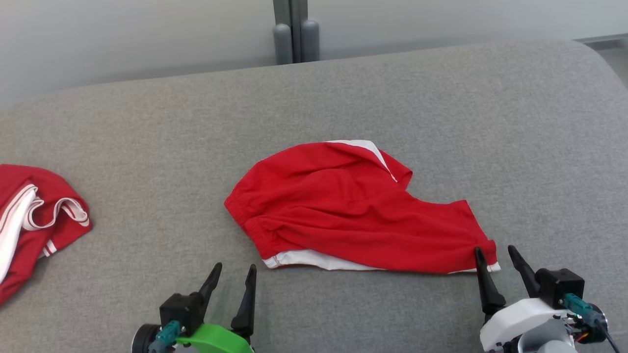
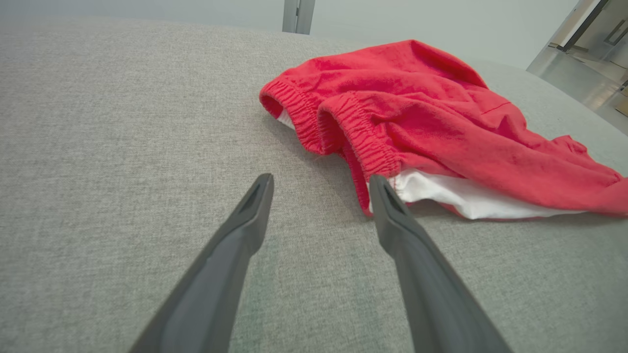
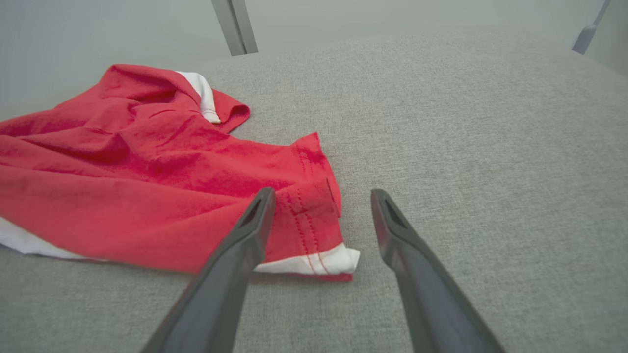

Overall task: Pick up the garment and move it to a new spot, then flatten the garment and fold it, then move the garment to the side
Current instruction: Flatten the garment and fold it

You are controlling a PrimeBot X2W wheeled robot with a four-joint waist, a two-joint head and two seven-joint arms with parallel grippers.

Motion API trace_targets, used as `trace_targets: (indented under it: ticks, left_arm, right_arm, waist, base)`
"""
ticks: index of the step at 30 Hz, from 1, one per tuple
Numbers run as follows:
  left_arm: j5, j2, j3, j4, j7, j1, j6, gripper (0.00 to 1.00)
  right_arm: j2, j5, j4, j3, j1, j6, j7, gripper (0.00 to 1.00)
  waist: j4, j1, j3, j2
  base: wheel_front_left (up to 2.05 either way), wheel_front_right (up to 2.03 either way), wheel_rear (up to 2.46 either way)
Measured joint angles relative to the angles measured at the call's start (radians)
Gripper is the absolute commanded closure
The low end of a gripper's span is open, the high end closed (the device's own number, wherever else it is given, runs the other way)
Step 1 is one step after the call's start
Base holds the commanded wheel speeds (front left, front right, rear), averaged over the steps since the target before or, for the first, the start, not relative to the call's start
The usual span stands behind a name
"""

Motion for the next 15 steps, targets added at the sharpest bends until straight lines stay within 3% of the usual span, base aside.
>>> trace_targets:
  ticks: [15]
  left_arm:
    - [0.011,-0.011,-0.021,0.032,0.0,0.041,0.0,0.0]
  right_arm:
    - [0.0,0.005,0.004,-0.001,0.03,0.0,0.0,0.0]
  waist:
    - [0.002,0.0,-0.02,0.0]
  base:
    - [0.0,0.0,0.0]
